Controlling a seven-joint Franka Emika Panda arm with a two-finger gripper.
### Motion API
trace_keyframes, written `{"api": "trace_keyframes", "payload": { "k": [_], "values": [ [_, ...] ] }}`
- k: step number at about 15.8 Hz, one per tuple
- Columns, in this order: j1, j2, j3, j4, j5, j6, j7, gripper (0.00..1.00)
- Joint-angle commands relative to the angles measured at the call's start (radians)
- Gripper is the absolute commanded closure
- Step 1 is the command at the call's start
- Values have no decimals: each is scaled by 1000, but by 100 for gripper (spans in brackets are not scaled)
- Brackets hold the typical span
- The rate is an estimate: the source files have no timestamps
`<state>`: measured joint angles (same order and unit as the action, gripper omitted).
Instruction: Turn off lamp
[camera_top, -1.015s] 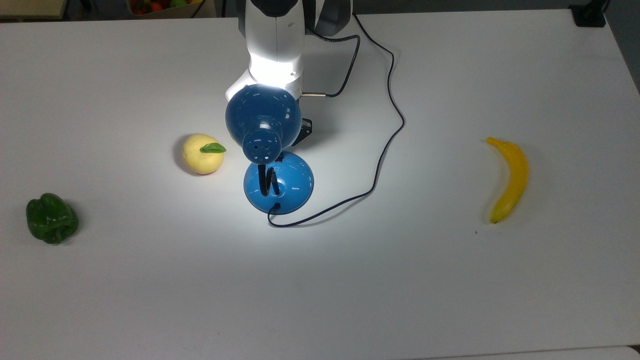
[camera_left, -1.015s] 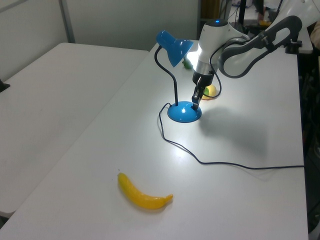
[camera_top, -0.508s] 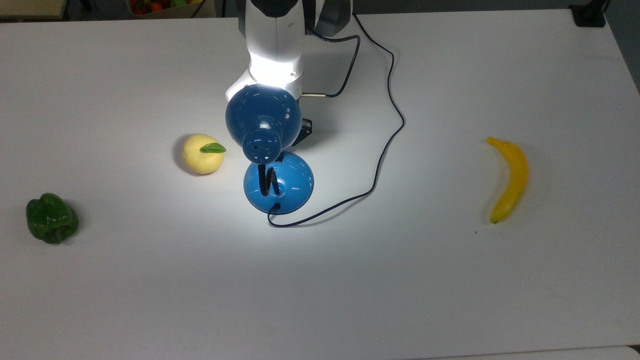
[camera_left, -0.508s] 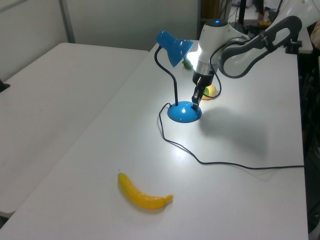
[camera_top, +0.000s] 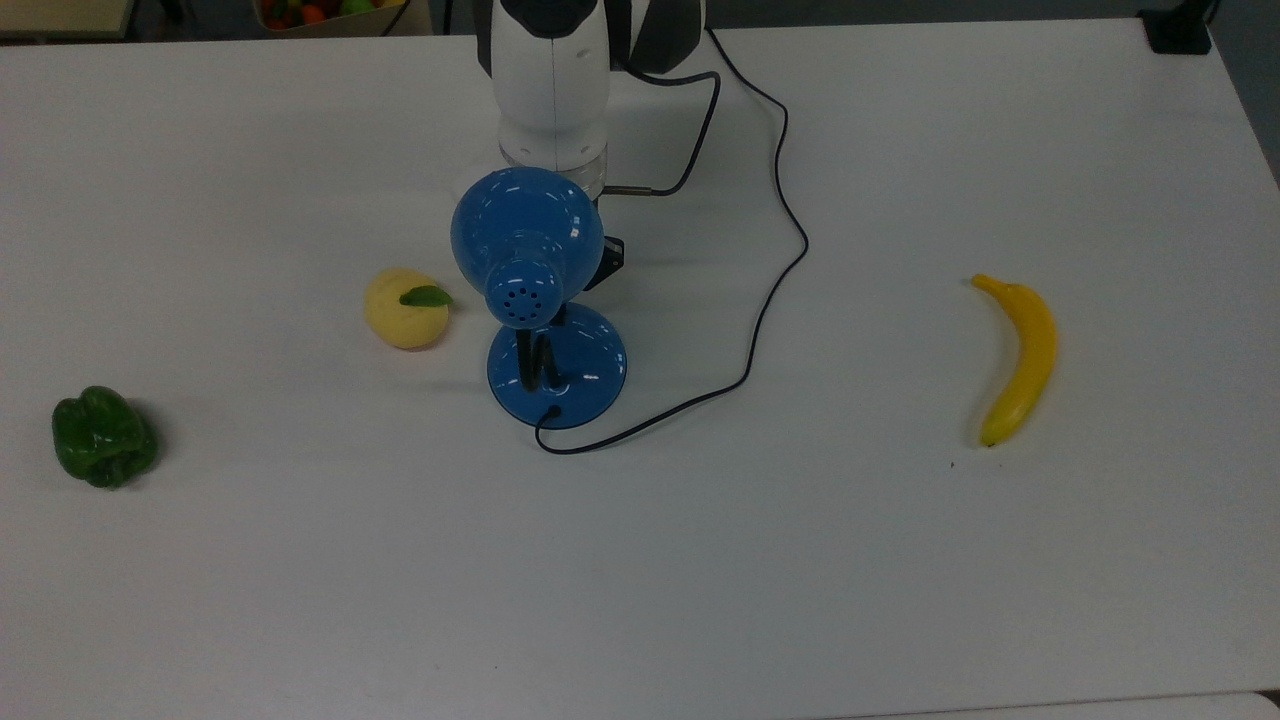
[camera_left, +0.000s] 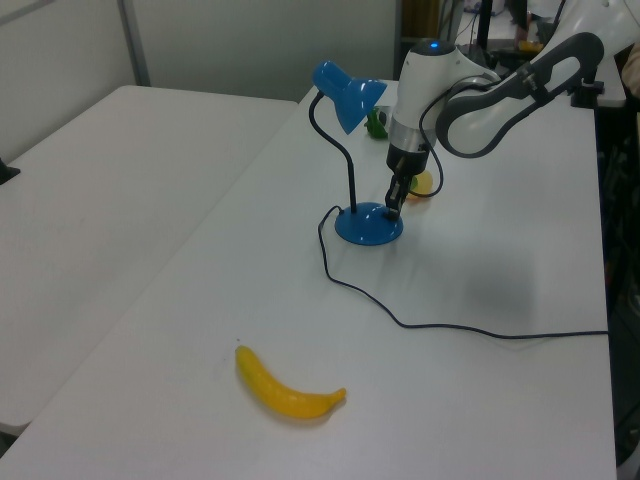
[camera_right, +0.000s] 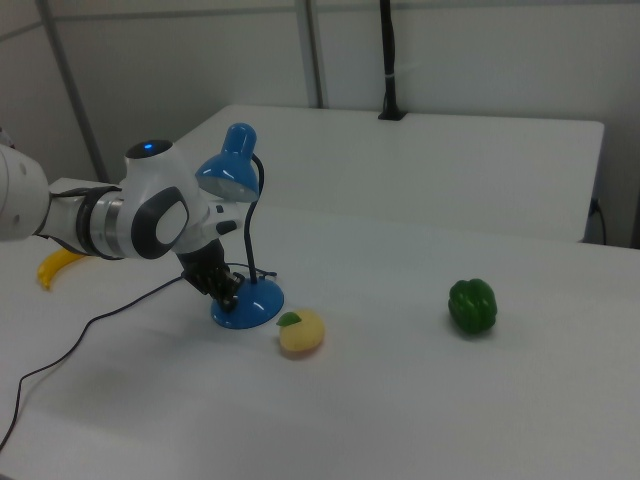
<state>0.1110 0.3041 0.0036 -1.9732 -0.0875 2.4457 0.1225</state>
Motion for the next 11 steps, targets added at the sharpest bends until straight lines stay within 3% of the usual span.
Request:
{"api": "trace_keyframes", "payload": {
  "k": [1,11],
  "values": [
    [6,-8,3,-18,-2,-57,32,100],
    [6,-106,4,8,-5,-287,26,100]
  ]
}}
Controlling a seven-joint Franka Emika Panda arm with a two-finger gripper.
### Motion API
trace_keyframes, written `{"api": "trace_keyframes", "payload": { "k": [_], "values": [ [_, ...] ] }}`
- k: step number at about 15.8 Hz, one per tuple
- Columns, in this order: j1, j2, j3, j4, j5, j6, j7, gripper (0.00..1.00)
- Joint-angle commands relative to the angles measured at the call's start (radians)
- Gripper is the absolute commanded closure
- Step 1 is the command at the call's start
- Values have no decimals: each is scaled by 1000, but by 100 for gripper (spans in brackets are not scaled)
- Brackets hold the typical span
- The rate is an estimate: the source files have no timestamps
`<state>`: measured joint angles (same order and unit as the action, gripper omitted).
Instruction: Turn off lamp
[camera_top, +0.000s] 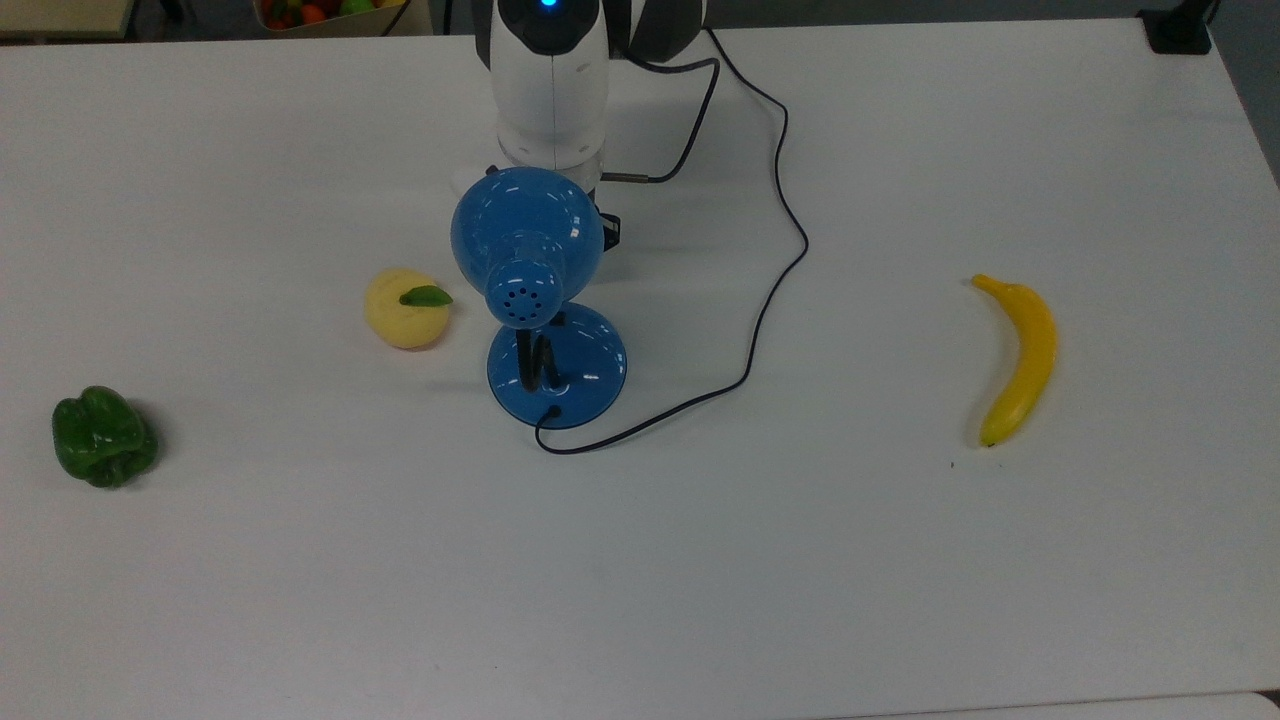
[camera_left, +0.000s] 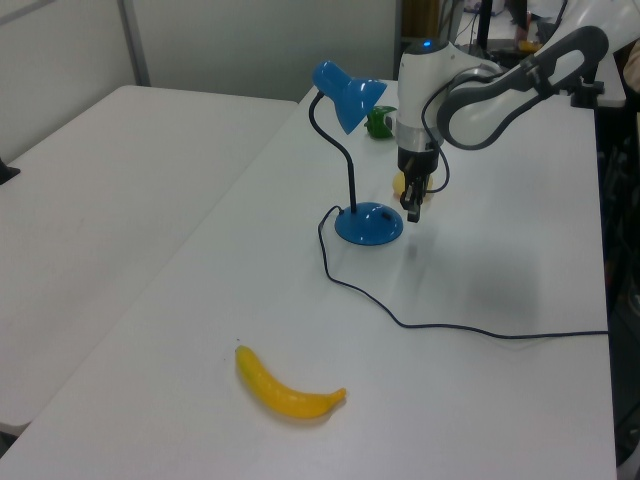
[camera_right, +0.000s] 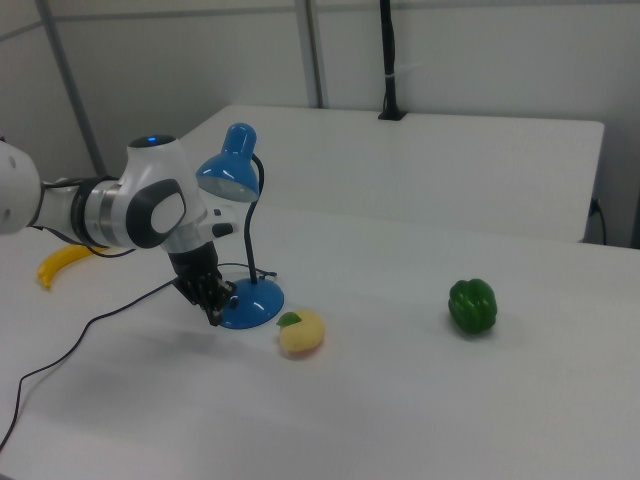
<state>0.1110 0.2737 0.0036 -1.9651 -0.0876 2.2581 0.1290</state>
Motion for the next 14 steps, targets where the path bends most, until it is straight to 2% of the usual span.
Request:
{"api": "trace_keyframes", "payload": {
  "k": [1,7,14],
  "values": [
    [7,-89,4,17,-6,-151,15,100],
    [6,-162,4,147,-7,-385,12,100],
    [6,-169,4,368,-3,-592,6,100]
  ]
}}
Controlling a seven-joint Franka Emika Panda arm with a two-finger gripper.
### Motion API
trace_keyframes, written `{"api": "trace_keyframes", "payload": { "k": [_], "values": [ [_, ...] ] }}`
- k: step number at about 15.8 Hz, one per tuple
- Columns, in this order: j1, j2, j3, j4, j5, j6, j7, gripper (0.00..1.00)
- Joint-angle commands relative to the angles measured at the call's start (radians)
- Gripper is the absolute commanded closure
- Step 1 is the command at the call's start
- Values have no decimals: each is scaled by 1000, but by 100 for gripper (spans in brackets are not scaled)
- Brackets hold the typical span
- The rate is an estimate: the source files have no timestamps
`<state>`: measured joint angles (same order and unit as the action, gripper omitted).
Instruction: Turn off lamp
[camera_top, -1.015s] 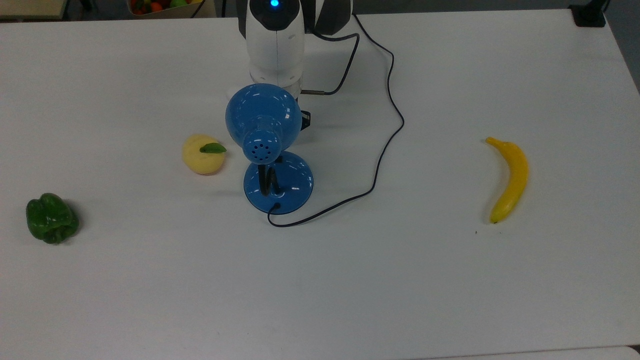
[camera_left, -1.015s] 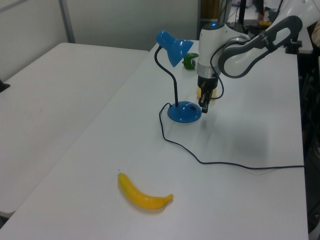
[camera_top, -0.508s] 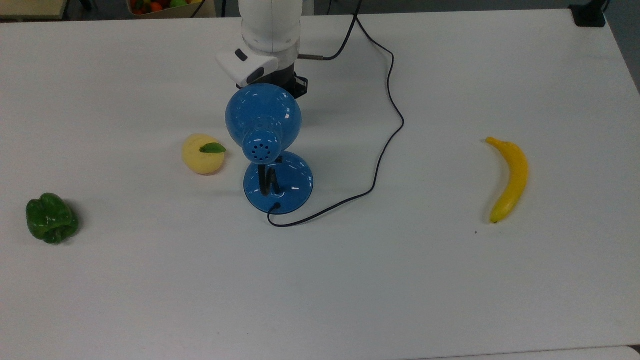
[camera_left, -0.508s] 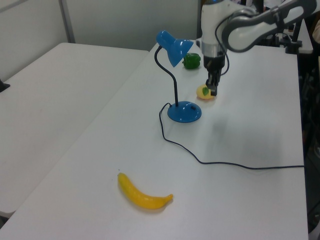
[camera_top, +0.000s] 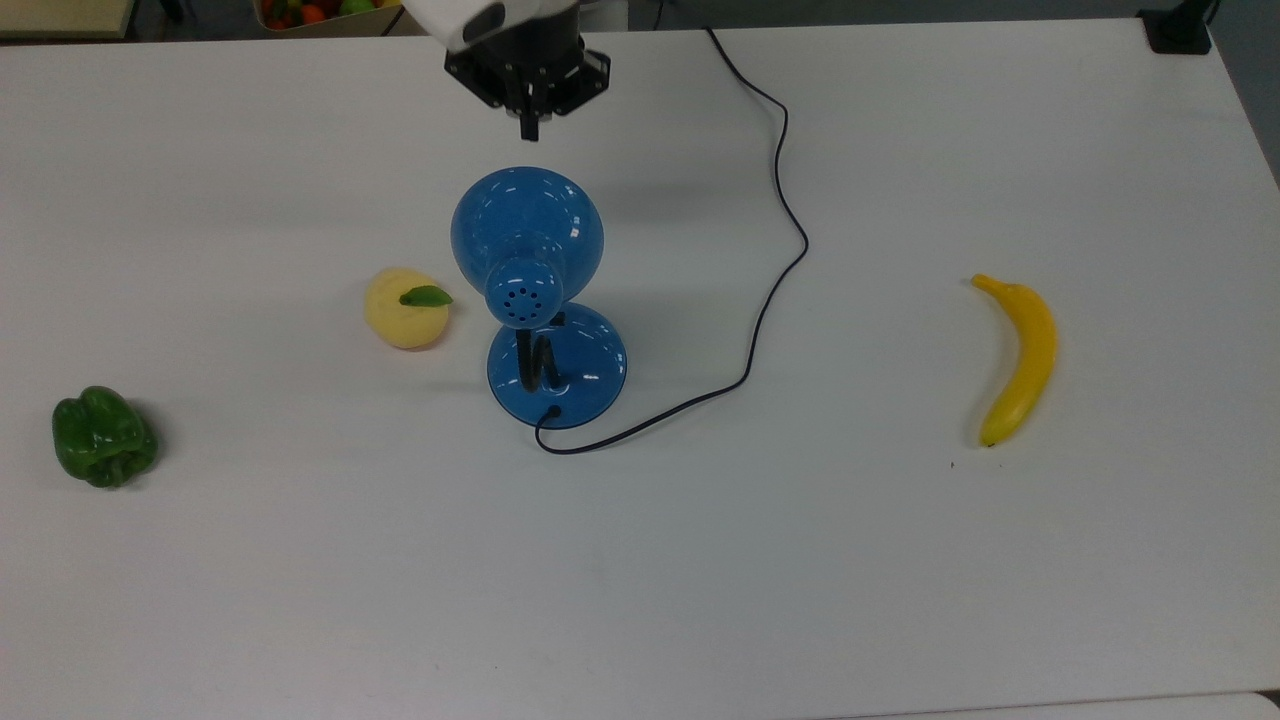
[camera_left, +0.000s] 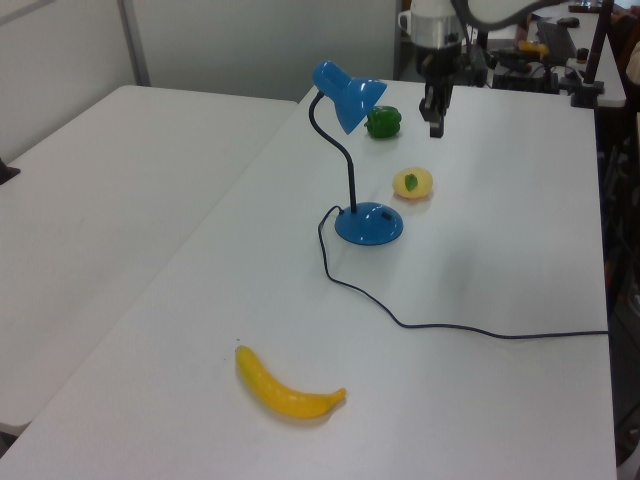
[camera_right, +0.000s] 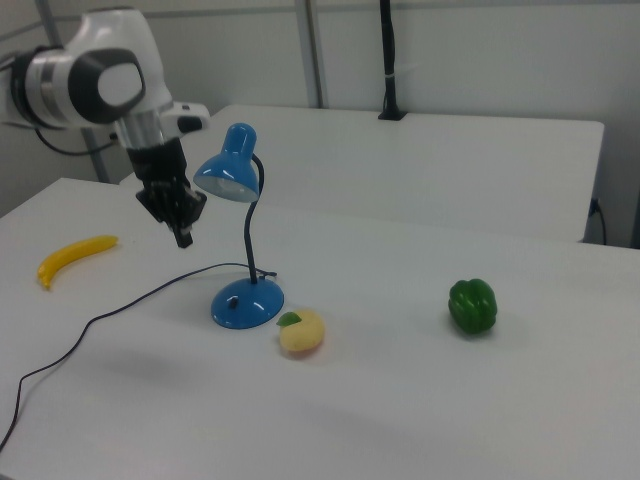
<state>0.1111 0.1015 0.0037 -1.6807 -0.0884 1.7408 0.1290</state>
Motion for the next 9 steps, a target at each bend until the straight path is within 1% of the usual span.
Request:
{"api": "trace_keyframes", "payload": {
  "k": [1,3,4,5,6,7,8,9],
  "values": [
    [5,1,4,96,-2,-86,6,100],
    [5,-14,4,101,-2,-92,6,100],
    [4,-23,4,98,-1,-93,4,97],
    [1,-32,4,95,2,-96,6,81],
    [-2,-42,2,93,6,-110,6,53],
    [-2,-51,2,93,6,-130,6,19],
    [-5,-59,2,93,6,-138,6,7],
    [-4,-68,2,92,6,-136,6,3]
  ]
}}
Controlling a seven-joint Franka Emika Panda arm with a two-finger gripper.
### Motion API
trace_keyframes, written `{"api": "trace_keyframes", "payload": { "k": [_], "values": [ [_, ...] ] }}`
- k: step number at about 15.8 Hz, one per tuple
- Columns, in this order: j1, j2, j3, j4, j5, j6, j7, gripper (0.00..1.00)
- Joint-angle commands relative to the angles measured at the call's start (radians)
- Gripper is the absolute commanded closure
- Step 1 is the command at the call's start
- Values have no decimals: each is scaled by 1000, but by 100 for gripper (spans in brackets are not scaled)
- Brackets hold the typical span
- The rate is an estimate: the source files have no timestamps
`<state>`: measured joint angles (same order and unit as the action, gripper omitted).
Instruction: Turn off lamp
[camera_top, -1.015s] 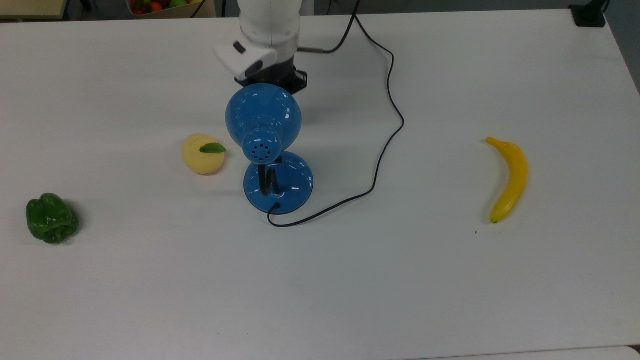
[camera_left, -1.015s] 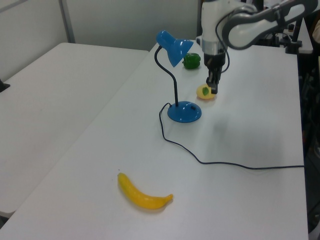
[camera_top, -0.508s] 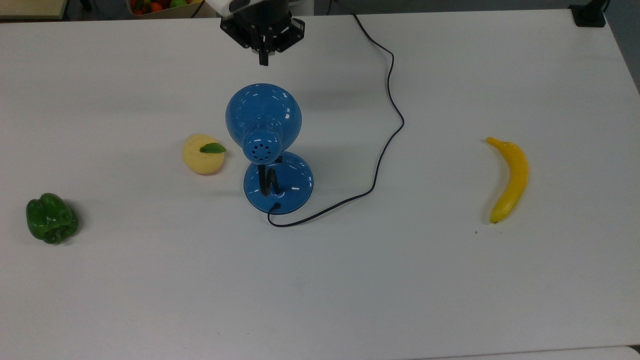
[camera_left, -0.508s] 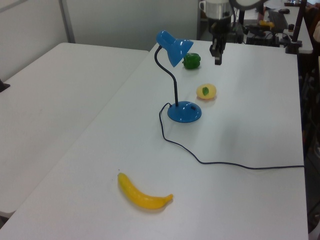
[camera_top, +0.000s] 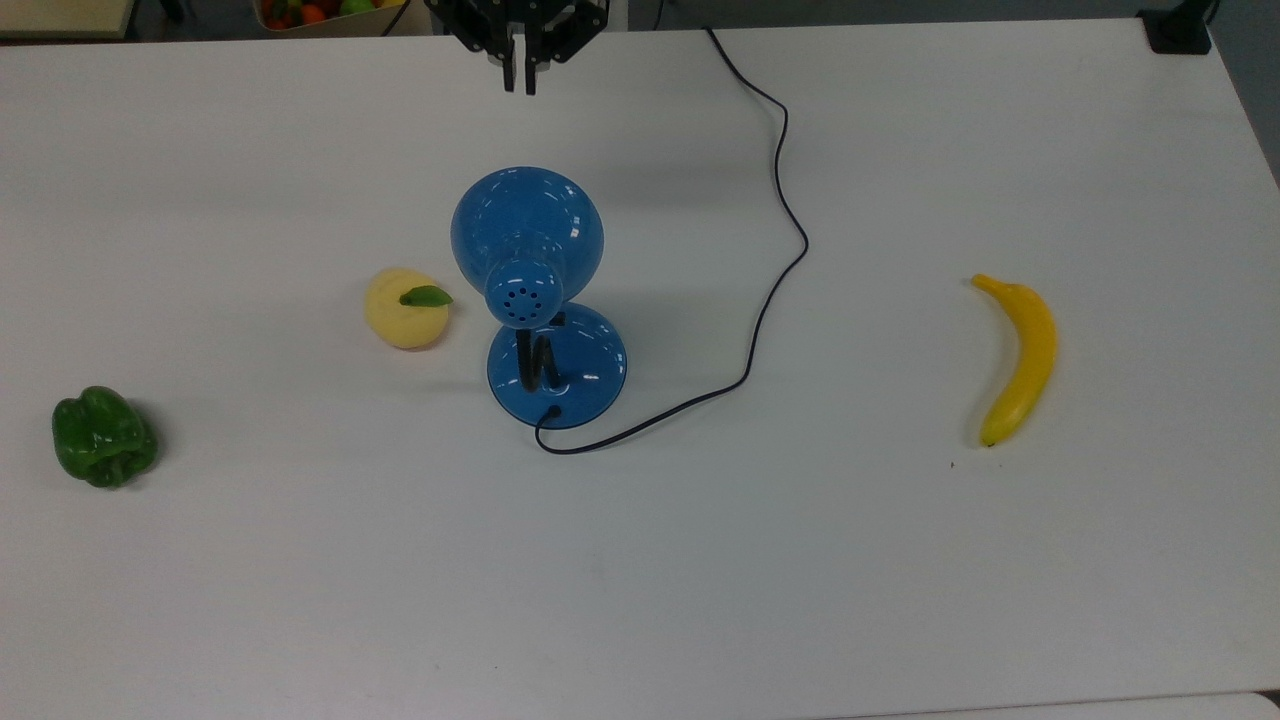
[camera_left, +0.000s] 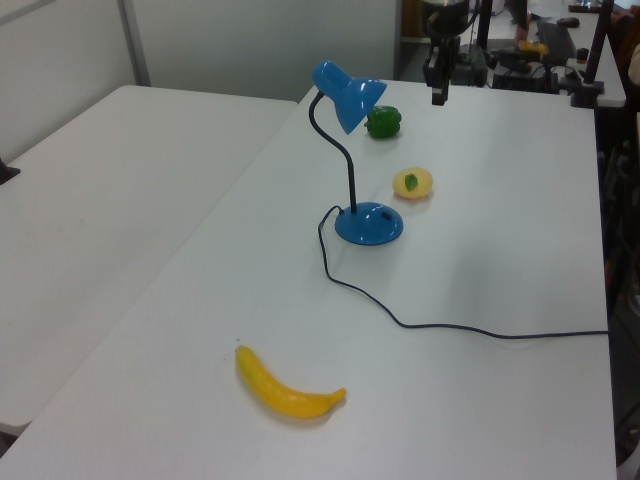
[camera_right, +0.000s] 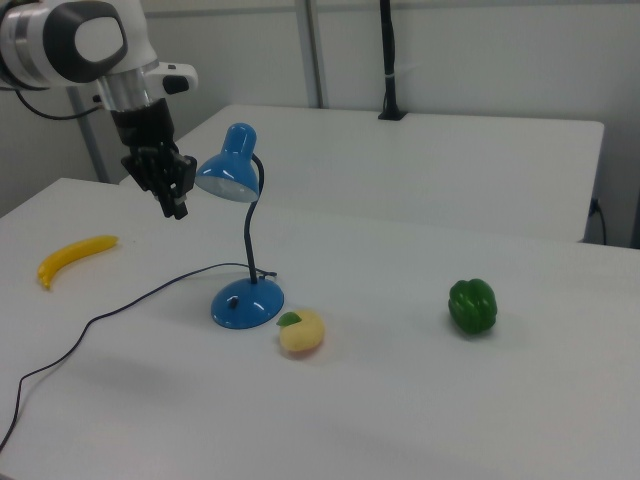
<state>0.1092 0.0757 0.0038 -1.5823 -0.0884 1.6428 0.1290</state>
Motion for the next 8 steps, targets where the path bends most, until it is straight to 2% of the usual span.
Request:
{"api": "trace_keyframes", "payload": {
  "k": [1,8],
  "values": [
    [-2,-43,1,-8,-1,-38,6,0],
    [-23,-77,-10,-28,-1,-40,-25,0]
  ]
}}
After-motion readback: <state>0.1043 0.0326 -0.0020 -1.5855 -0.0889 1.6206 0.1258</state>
